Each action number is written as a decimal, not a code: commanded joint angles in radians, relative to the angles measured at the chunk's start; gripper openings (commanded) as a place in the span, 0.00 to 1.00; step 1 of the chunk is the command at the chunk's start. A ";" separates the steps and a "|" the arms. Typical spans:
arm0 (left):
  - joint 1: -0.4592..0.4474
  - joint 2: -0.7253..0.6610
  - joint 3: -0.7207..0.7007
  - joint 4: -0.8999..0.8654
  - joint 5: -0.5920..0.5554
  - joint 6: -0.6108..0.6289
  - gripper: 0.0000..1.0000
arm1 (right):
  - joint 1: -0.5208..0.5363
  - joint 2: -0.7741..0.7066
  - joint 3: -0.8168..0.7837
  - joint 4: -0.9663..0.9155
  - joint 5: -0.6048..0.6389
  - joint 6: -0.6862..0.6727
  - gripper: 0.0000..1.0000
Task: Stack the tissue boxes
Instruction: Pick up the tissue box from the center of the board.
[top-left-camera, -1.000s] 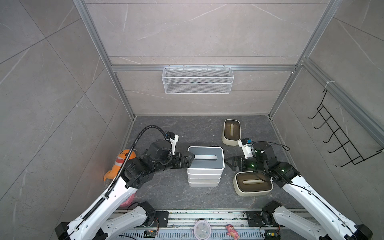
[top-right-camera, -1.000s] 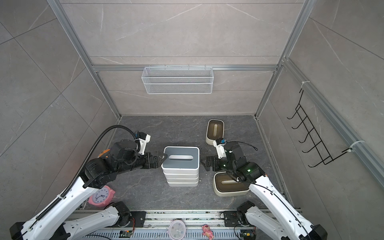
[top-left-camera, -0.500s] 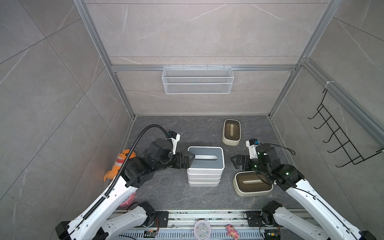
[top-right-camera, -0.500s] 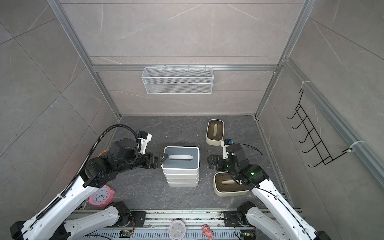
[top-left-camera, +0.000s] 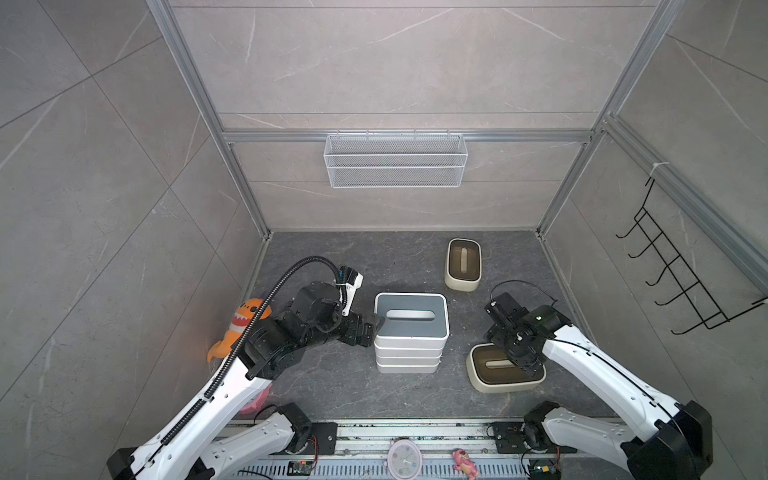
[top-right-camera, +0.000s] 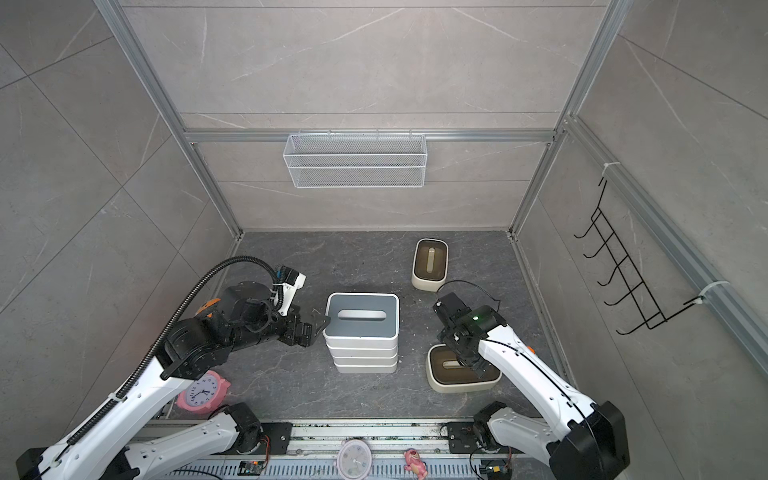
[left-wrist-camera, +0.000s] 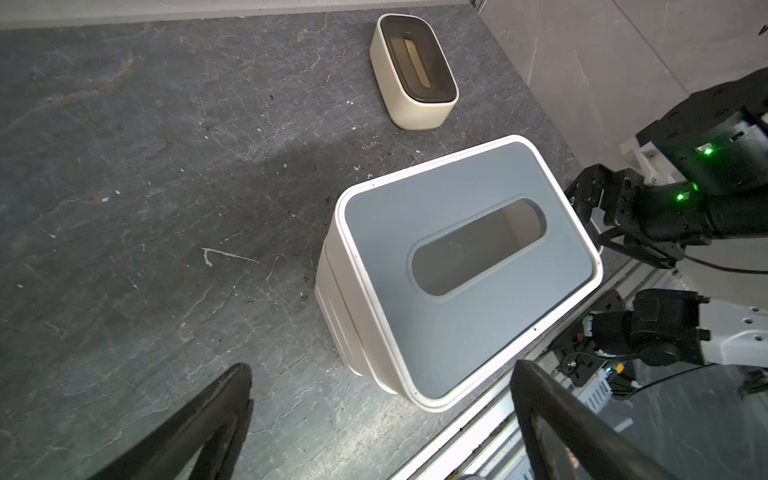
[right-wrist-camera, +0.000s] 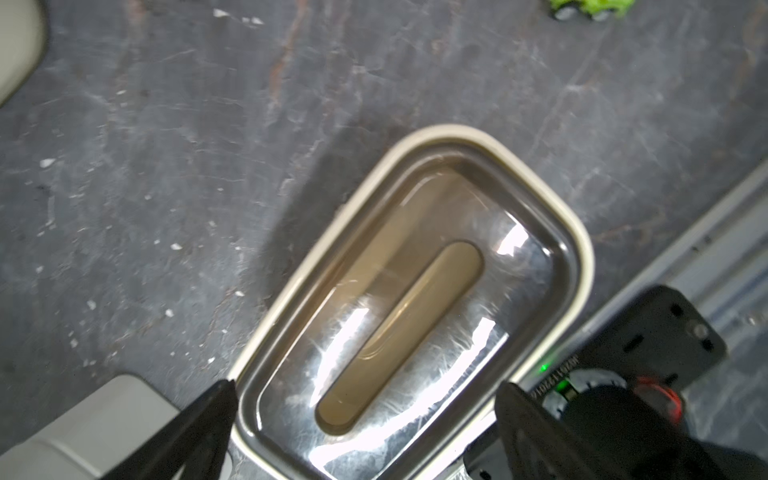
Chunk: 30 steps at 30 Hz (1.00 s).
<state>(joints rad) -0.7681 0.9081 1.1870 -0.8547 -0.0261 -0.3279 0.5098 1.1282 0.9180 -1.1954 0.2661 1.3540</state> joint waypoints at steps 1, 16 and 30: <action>0.001 -0.058 -0.014 0.006 -0.044 0.095 1.00 | 0.045 -0.076 0.011 -0.115 0.040 0.202 0.99; 0.001 -0.088 -0.035 0.016 -0.073 0.158 1.00 | 0.131 -0.228 -0.278 0.076 0.002 0.465 0.81; 0.001 -0.114 -0.062 0.023 -0.072 0.148 1.00 | 0.131 -0.198 -0.326 0.113 0.026 0.487 0.73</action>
<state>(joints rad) -0.7681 0.7979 1.1172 -0.8494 -0.0792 -0.1989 0.6357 0.9424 0.6209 -1.0775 0.2665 1.8145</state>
